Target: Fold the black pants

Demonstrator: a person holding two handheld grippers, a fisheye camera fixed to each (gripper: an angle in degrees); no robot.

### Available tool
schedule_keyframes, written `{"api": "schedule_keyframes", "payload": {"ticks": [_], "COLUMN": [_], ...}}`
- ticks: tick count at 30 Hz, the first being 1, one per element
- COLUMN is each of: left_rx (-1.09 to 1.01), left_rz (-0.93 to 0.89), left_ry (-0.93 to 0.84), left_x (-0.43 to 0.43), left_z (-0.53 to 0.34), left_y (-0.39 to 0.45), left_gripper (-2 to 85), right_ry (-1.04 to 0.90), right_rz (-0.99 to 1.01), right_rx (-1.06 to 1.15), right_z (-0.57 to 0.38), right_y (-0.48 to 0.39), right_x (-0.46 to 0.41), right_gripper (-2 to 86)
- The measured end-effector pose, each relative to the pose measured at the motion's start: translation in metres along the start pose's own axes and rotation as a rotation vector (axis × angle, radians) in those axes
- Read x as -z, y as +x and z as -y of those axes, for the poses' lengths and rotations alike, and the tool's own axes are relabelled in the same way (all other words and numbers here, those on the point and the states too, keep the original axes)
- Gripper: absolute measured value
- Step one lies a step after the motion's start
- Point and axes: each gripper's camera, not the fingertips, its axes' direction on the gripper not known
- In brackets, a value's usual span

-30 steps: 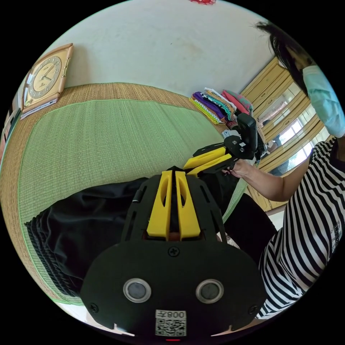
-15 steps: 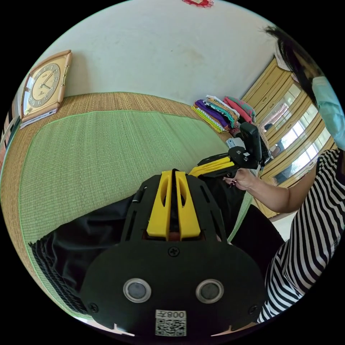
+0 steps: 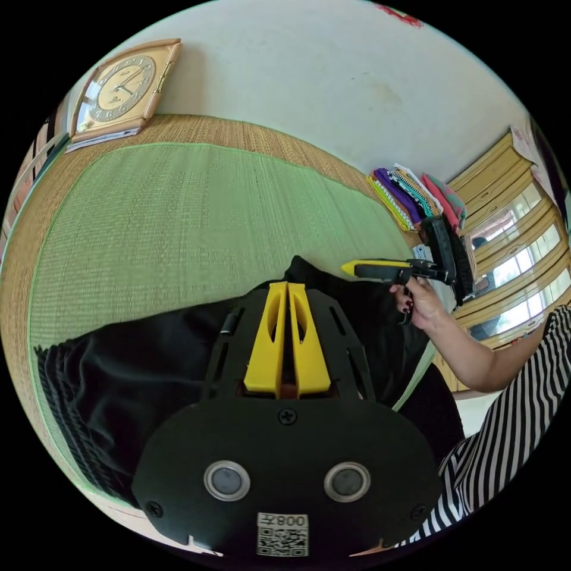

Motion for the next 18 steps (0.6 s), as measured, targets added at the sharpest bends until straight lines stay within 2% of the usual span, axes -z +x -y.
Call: {"api": "schedule_keyframes", "payload": {"ticks": [4, 7, 10, 13, 18], "left_rx": [0.062, 0.145, 0.202, 0.25, 0.255], "left_rz": [0.12, 0.236, 0.338, 0.286, 0.276], "left_ry": [0.024, 0.014, -0.027, -0.015, 0.065], "left_x": [0.008, 0.005, -0.007, -0.015, -0.008], "left_z": [-0.02, -0.029, -0.034, -0.039, -0.05], "left_y": [-0.01, -0.025, -0.042, -0.057, -0.054], "left_gripper": [0.2, 0.2, 0.1, 0.1, 0.1], "right_ry": [0.014, -0.045, -0.12, -0.089, -0.037], "right_rz": [0.081, 0.01, -0.09, -0.022, -0.046], "right_rx": [0.17, 0.249, 0.237, 0.179, 0.186], "right_z": [0.0, 0.007, 0.013, 0.012, -0.007], "right_y": [-0.044, -0.073, -0.075, -0.07, -0.082], "right_x": [0.015, 0.001, -0.018, -0.005, 0.035], "right_gripper": [0.1, 0.1, 0.1, 0.1, 0.2]}}
